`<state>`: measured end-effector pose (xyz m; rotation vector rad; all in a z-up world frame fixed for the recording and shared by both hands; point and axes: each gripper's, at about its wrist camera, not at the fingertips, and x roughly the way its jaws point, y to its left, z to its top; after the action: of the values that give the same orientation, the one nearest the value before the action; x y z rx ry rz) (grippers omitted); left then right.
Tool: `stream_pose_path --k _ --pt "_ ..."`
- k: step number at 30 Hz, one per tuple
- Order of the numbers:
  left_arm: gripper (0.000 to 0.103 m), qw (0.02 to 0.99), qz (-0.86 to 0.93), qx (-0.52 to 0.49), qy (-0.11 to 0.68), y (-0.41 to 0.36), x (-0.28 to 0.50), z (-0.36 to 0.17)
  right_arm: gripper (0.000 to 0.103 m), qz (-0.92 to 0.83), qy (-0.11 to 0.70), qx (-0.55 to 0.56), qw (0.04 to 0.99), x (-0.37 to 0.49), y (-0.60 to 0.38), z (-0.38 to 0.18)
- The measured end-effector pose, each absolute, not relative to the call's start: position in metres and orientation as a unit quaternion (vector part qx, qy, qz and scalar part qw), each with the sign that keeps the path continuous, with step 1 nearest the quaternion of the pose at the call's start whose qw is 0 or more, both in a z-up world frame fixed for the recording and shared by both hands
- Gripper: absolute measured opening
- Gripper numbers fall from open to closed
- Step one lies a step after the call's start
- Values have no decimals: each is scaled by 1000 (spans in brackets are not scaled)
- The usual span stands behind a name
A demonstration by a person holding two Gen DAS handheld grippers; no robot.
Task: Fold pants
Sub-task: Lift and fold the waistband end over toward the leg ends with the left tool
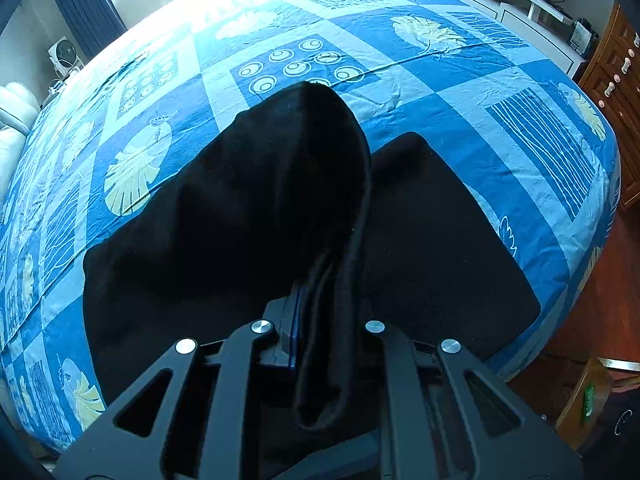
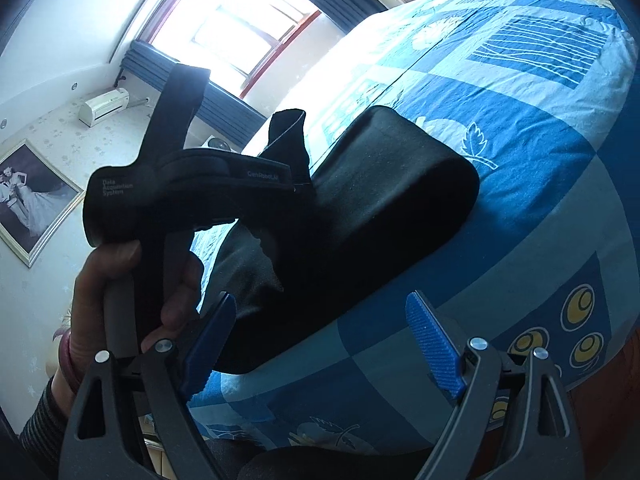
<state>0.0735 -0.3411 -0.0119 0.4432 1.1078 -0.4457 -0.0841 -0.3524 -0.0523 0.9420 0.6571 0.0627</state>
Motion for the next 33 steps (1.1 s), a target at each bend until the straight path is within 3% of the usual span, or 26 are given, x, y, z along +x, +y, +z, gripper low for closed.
stream_pose_path --k 8,11,16,20,21,23,25,33 --pt "13 811 -195 205 512 -347 71 -21 86 7 313 461 830 -88 -359 -60" --pt "18 816 -196 208 503 -350 67 -19 86 1 314 459 831 -95 -358 -58" --pt "45 818 -217 171 504 -349 60 -12 86 -10 313 458 832 -100 -360 -56" --pt "60 829 -235 163 480 -343 43 6 86 -18 305 458 835 -105 -363 -54" --pt "68 833 -241 155 473 -339 39 11 86 -21 303 456 836 -107 -364 -53" --pt "72 840 -251 132 462 -326 32 24 86 -25 299 455 838 -111 -364 -51" --pt "82 846 -257 107 455 -307 27 36 86 -24 298 456 838 -113 -365 -48" --pt "91 863 -256 4 436 -198 25 52 86 14 273 431 860 -103 -364 -8"
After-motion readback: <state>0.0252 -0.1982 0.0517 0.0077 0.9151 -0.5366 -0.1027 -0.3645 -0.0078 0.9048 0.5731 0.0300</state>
